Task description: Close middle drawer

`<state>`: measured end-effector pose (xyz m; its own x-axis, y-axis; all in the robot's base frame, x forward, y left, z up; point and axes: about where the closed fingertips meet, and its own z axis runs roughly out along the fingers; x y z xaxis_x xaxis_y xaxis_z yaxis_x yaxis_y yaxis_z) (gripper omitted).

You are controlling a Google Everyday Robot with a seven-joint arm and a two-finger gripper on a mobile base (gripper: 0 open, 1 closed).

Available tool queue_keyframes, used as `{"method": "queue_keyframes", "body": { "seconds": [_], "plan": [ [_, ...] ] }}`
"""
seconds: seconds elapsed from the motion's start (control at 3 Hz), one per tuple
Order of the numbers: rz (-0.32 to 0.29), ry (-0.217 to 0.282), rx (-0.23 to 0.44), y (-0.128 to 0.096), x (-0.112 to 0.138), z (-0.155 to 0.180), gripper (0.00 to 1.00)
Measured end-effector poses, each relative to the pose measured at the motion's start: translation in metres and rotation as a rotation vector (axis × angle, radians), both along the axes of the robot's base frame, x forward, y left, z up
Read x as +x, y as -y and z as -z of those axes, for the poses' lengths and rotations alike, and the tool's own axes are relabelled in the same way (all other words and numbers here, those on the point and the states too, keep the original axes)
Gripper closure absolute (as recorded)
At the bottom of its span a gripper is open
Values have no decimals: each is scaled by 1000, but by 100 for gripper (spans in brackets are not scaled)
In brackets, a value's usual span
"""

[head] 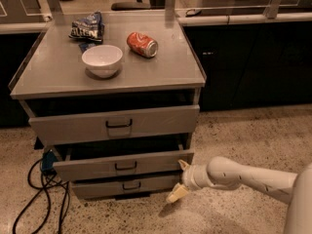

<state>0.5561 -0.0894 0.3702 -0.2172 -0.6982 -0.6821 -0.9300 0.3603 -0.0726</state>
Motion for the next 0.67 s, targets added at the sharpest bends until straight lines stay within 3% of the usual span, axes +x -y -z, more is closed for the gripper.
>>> {"method": "queue_keyframes", "body": {
  "seconds": [0.33, 0.67],
  "plan": [
    [-30, 1, 23, -8, 36, -6, 0],
    [-30, 2, 24, -8, 36, -6, 0]
  ]
}}
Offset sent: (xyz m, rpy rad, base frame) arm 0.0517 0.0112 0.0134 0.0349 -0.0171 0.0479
